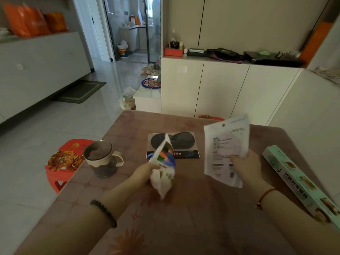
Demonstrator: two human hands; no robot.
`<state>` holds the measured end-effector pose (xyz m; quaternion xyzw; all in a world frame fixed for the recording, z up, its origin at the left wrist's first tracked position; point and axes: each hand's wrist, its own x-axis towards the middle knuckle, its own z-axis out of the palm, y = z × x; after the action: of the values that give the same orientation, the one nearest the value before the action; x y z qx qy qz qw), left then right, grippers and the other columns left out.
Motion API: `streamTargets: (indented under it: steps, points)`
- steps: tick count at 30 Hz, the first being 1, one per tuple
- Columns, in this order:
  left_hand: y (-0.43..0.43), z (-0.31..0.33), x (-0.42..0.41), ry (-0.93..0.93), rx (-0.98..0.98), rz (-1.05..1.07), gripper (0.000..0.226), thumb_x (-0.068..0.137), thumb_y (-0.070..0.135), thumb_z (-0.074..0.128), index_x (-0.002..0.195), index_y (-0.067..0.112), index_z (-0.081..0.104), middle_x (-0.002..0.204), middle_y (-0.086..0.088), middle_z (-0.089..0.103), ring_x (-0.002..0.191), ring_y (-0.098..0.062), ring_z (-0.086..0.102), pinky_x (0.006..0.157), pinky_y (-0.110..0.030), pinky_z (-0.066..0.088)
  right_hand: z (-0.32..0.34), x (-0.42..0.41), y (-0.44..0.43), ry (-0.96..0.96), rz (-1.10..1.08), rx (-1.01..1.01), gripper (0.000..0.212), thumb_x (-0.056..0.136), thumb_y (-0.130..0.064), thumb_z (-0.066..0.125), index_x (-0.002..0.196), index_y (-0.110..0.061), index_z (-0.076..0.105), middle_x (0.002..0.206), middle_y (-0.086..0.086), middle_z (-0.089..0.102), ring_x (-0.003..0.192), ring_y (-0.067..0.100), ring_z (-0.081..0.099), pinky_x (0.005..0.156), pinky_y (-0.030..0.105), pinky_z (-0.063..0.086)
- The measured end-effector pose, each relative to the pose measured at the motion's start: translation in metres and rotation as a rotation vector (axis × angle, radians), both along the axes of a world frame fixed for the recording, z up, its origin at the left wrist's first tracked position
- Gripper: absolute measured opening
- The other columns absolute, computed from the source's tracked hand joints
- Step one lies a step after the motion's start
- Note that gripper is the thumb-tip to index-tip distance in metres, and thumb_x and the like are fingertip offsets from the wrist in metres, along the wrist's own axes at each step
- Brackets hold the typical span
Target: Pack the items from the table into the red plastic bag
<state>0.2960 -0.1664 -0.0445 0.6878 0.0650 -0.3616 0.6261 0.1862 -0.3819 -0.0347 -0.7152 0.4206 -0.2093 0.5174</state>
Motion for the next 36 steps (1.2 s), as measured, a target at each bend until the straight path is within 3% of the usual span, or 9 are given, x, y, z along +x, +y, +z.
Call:
streamTargets:
  steps: [3, 8, 12, 19, 21, 24, 28, 32, 36]
  points:
    - [0.01, 0.009, -0.028, 0.241, -0.424, 0.037, 0.019, 0.089, 0.002, 0.041, 0.1, 0.002, 0.056, 0.069, -0.015, 0.074, 0.069, -0.031, 0.07, 0.058, -0.035, 0.06, 0.001, 0.001, 0.025, -0.009, 0.131, 0.069, 0.017, 0.092, -0.003, 0.049, 0.106, -0.007, 0.057, 0.103, 0.014, 0.064, 0.085, 0.025, 0.059, 0.064, 0.03, 0.05]
    - [-0.002, 0.003, -0.037, 0.309, -0.606, -0.1, 0.034, 0.078, 0.015, 0.052, 0.111, 0.006, 0.056, 0.09, -0.017, 0.074, 0.077, -0.03, 0.072, 0.062, -0.042, 0.061, -0.004, 0.011, 0.07, -0.168, 0.225, 0.767, 0.031, 0.093, -0.035, 0.049, 0.104, -0.009, 0.062, 0.079, 0.01, 0.072, 0.068, 0.025, 0.069, 0.056, 0.034, 0.057]
    - [-0.016, 0.016, -0.028, 0.065, -0.322, -0.232, 0.032, 0.091, 0.032, 0.049, 0.112, 0.011, 0.059, 0.098, -0.011, 0.071, 0.087, -0.026, 0.068, 0.073, -0.041, 0.058, -0.008, 0.013, 0.071, -0.246, 0.328, 1.015, 0.06, 0.075, -0.059, 0.056, 0.11, -0.012, 0.061, 0.087, 0.016, 0.074, 0.076, 0.03, 0.071, 0.071, 0.042, 0.057]
    - [-0.043, 0.019, 0.004, -0.885, 0.26, -0.086, 0.043, 0.094, 0.037, 0.043, 0.077, 0.006, 0.066, 0.078, -0.012, 0.072, 0.073, -0.025, 0.07, 0.067, -0.036, 0.057, -0.026, 0.003, 0.044, -0.376, 0.115, 0.98, 0.087, 0.035, -0.009, 0.087, 0.118, -0.008, 0.06, 0.094, 0.017, 0.073, 0.071, 0.03, 0.072, 0.055, 0.043, 0.059]
    - [-0.04, -0.005, 0.041, -0.859, 0.388, 0.008, 0.036, 0.092, 0.034, 0.048, 0.103, 0.005, 0.064, 0.103, -0.013, 0.07, 0.097, -0.026, 0.066, 0.082, -0.033, 0.052, -0.028, -0.006, 0.025, -0.424, 0.032, 0.984, 0.092, 0.023, -0.011, 0.091, 0.111, -0.014, 0.063, 0.083, 0.014, 0.075, 0.065, 0.029, 0.072, 0.053, 0.046, 0.059]
    - [-0.037, -0.048, 0.08, -0.566, 0.64, -0.113, 0.077, 0.084, 0.048, 0.057, 0.139, 0.002, 0.03, 0.141, -0.018, 0.042, 0.129, -0.035, 0.041, 0.106, -0.045, 0.038, -0.028, -0.02, 0.005, -0.435, -0.015, 0.964, 0.086, 0.027, -0.012, 0.087, 0.11, -0.017, 0.061, 0.069, 0.012, 0.074, 0.056, 0.028, 0.071, 0.044, 0.043, 0.057]
    - [-0.06, -0.075, 0.093, -0.617, 0.787, -0.049, 0.103, 0.072, 0.048, 0.071, 0.147, 0.009, 0.01, 0.151, -0.017, 0.024, 0.138, -0.037, 0.023, 0.113, -0.05, 0.022, -0.038, -0.027, -0.011, -0.344, -0.043, 0.933, 0.075, 0.036, -0.009, 0.083, 0.107, -0.017, 0.061, 0.071, 0.013, 0.075, 0.06, 0.03, 0.071, 0.042, 0.041, 0.056]
    - [-0.079, -0.076, 0.112, -0.494, 0.694, 0.047, 0.105, 0.065, 0.03, 0.082, 0.144, 0.006, 0.017, 0.141, -0.023, 0.038, 0.128, -0.041, 0.038, 0.107, -0.053, 0.035, -0.046, -0.023, -0.012, -0.347, -0.001, 0.891, 0.043, 0.049, -0.01, 0.069, 0.09, -0.018, 0.058, 0.071, 0.012, 0.073, 0.075, 0.031, 0.066, 0.055, 0.043, 0.057]
    - [-0.069, -0.073, 0.106, -0.532, 0.589, -0.044, 0.044, 0.075, 0.024, 0.074, 0.11, 0.003, 0.057, 0.09, -0.009, 0.064, 0.073, -0.024, 0.062, 0.077, -0.037, 0.054, -0.047, -0.023, -0.007, -0.334, 0.061, 0.815, 0.04, 0.053, -0.008, 0.068, 0.092, -0.016, 0.061, 0.093, 0.015, 0.069, 0.078, 0.031, 0.066, 0.059, 0.044, 0.057]
